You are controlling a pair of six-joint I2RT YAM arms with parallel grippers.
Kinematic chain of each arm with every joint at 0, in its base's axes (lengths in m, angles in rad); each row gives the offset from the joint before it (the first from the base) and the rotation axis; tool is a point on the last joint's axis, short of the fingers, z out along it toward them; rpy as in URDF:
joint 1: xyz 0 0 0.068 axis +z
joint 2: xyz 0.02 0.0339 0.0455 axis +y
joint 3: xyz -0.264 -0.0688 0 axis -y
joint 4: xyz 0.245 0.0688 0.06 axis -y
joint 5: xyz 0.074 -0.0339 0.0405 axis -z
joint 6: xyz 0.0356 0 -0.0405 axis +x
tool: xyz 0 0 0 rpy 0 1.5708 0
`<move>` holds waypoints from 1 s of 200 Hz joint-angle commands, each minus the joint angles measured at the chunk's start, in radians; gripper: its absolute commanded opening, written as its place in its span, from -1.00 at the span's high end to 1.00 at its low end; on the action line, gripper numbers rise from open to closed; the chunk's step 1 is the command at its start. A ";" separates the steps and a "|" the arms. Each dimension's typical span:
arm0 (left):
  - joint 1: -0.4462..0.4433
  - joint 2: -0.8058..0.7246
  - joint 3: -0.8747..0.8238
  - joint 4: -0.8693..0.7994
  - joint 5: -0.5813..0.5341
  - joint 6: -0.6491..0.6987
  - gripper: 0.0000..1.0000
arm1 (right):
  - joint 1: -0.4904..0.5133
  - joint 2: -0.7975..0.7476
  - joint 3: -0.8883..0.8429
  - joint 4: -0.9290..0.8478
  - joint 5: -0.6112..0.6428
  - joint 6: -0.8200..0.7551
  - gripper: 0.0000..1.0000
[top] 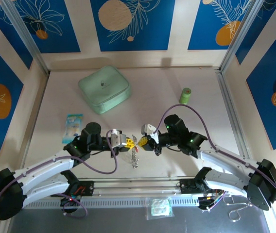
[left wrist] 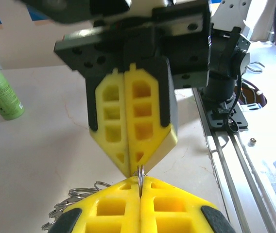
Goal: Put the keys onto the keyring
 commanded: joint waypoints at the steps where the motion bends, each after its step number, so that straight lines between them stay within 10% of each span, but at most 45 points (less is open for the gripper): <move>1: 0.005 -0.013 0.000 0.076 0.067 -0.024 1.00 | 0.006 0.040 0.022 -0.005 -0.040 -0.018 1.00; 49: 0.004 -0.016 -0.003 0.075 0.047 -0.019 1.00 | 0.006 0.015 0.018 -0.023 -0.027 -0.017 1.00; 89: 0.004 -0.012 -0.010 0.095 0.039 -0.026 1.00 | 0.006 -0.090 -0.014 -0.064 0.029 -0.015 0.47; 200: 0.003 -0.009 -0.014 0.129 0.023 -0.047 1.00 | 0.043 -0.008 0.005 -0.025 0.012 0.013 0.39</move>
